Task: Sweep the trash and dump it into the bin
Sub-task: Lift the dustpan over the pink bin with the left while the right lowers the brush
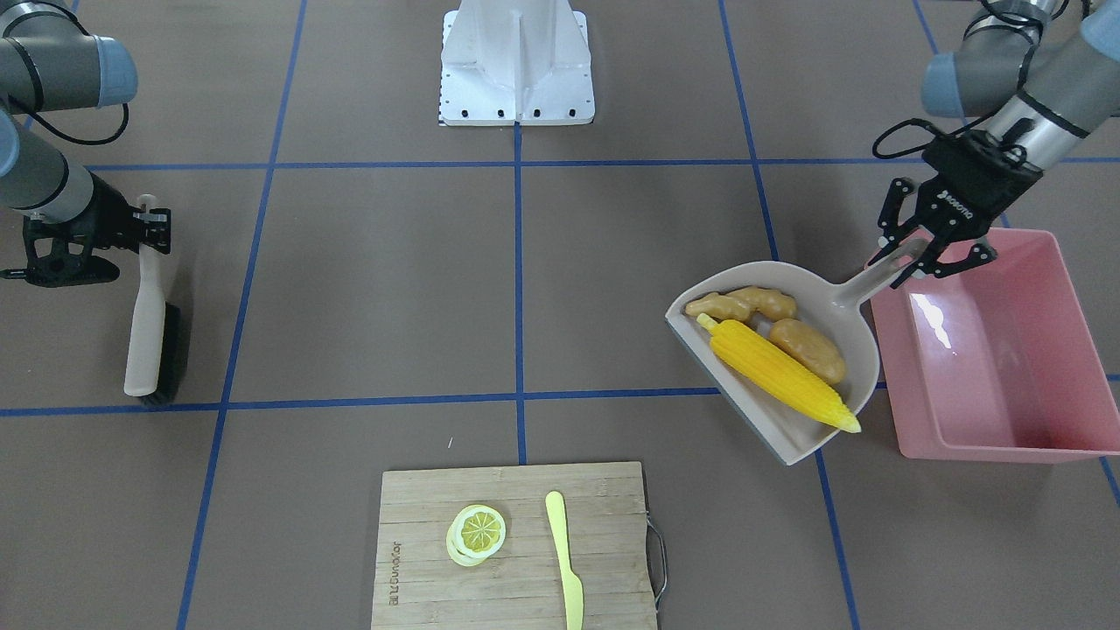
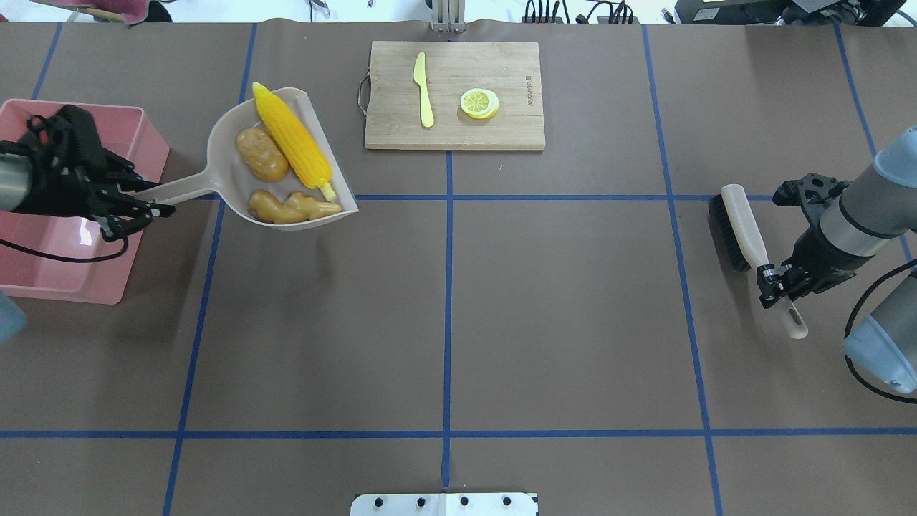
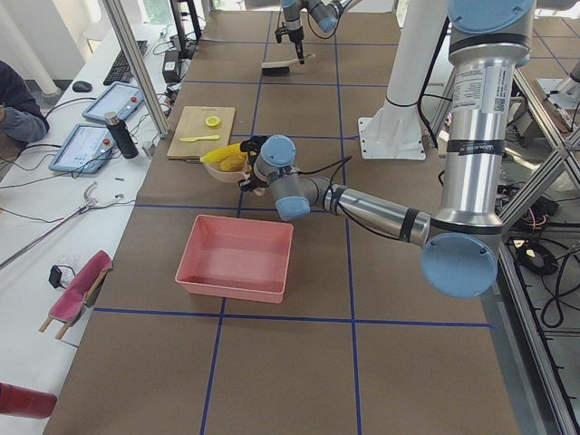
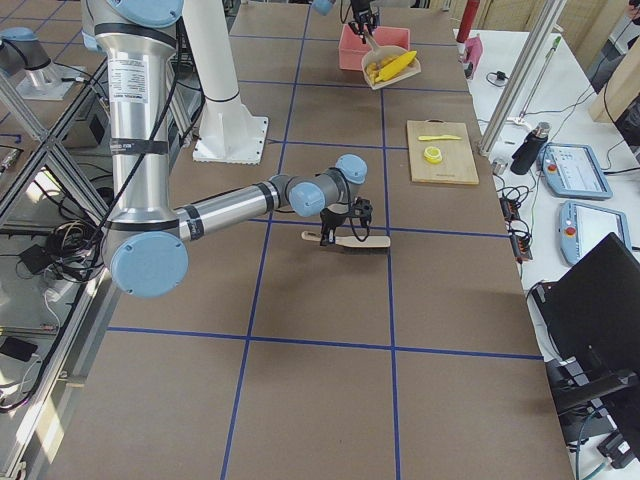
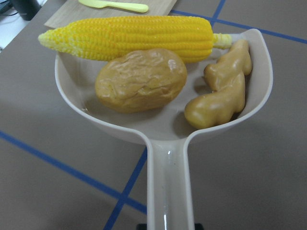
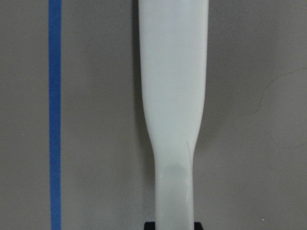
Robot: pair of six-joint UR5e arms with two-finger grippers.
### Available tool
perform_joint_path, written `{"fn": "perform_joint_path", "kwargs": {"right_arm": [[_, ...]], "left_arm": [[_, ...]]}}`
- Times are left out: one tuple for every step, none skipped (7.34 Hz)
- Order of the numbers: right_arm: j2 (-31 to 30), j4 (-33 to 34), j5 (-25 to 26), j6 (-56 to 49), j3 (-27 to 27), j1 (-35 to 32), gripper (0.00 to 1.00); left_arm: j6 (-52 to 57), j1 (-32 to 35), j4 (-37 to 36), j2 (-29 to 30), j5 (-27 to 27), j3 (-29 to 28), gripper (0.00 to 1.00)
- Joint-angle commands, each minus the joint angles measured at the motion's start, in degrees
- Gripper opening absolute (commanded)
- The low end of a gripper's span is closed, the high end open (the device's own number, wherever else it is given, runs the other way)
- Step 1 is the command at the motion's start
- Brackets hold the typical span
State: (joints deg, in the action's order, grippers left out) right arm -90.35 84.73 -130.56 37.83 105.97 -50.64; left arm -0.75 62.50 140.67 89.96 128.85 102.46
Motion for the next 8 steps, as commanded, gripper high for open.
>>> {"fn": "perform_joint_path", "kwargs": {"right_arm": [[0.0,0.0,0.0,0.1,0.4,0.0,1.00],[0.0,0.0,0.0,0.1,0.6,0.0,1.00],[-0.1,0.0,0.0,0.1,0.6,0.0,1.00],[-0.1,-0.2,0.2,0.0,1.3,-0.1,1.00],[-0.2,-0.3,1.5,-0.2,3.8,-1.0,1.00],[0.1,-0.3,7.9,-0.2,6.2,-2.8,1.00],[0.4,0.1,12.7,-0.2,7.6,-3.8,1.00],[0.6,0.3,12.8,-0.8,7.5,-7.3,1.00]], "left_arm": [[3.1,9.8,-1.7,-6.0,8.0,1.8,0.00],[7.6,14.0,-7.3,-7.8,10.4,4.0,0.00],[17.9,18.1,-15.2,-8.3,11.9,4.7,0.00],[28.7,20.9,-23.5,-9.4,11.9,5.4,0.00],[36.8,23.8,-31.5,-9.6,11.9,6.1,0.00],[43.7,25.7,-37.6,-9.6,11.2,6.7,0.00],[48.9,26.4,-42.2,-9.6,9.3,7.6,0.00],[53.0,27.9,-44.1,-9.5,6.7,7.7,0.00]]}}
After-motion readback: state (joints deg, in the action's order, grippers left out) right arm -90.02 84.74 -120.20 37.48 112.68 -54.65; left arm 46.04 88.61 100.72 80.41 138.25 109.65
